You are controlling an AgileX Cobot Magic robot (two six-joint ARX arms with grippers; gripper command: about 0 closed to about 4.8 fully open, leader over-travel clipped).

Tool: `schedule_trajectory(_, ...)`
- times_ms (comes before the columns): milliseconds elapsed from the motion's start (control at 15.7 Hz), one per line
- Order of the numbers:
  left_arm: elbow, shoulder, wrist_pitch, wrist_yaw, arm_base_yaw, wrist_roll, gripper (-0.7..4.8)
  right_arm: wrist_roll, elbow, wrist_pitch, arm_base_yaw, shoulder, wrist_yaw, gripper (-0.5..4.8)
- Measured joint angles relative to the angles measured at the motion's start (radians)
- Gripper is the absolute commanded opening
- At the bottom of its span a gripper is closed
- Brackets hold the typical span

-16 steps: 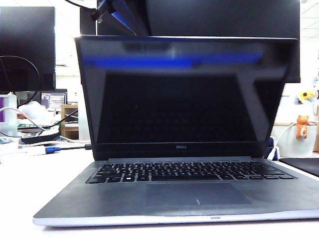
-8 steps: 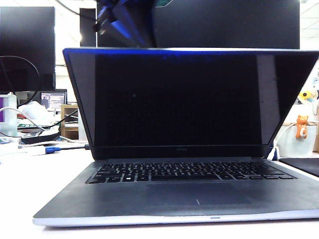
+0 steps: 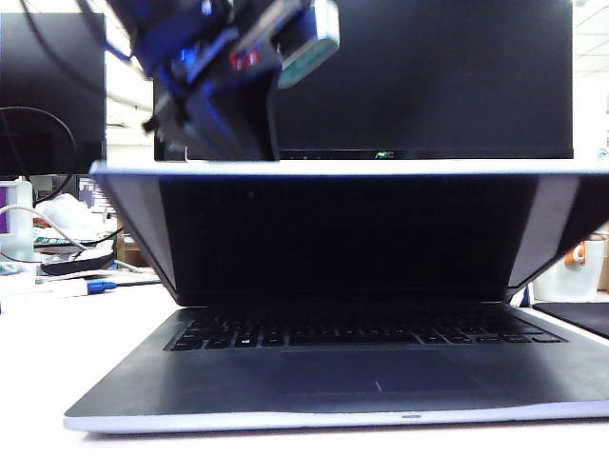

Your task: Close the lid of the gray laptop.

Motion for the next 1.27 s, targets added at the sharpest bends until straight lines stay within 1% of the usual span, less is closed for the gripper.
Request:
schedule_trajectory(255,-0.064,-0.022,0.070,0.002,0.000,-0.029,-0.06,-0.074,0.000,-0.124,0.000,0.000,-0.001,-0.02)
schedule_trajectory(446,-0.156,-0.020,0.145,0.021,-0.001,-0.060,-0.06,-0.085,0.000,-0.142,0.000,0.000,-0.001,-0.02)
schedule_trajectory(701,-0.224,-0.020,0.167,0.020,-0.014,-0.089,-0.06,-0.089,0.000,-0.142,0.000,0.001,-0.001,-0.02)
schedule_trajectory(1147,-0.233,-0.020,0.164,0.017,-0.016,-0.112,-0.06,-0.093,0.000,-0.142,0.000,0.000,-0.001,-0.02)
schedule_trajectory(1211,-0.233,-0.026,0.174,-0.014,-0.016,-0.111,-0.06,-0.093,0.000,-0.142,0.000,0.000,-0.001,-0.02)
schedule_trajectory(1275,-0.237,-0.073,0.188,-0.070,-0.016,-0.102,-0.06,-0.094,0.000,-0.140,0.000,0.000,-0.001,-0.02)
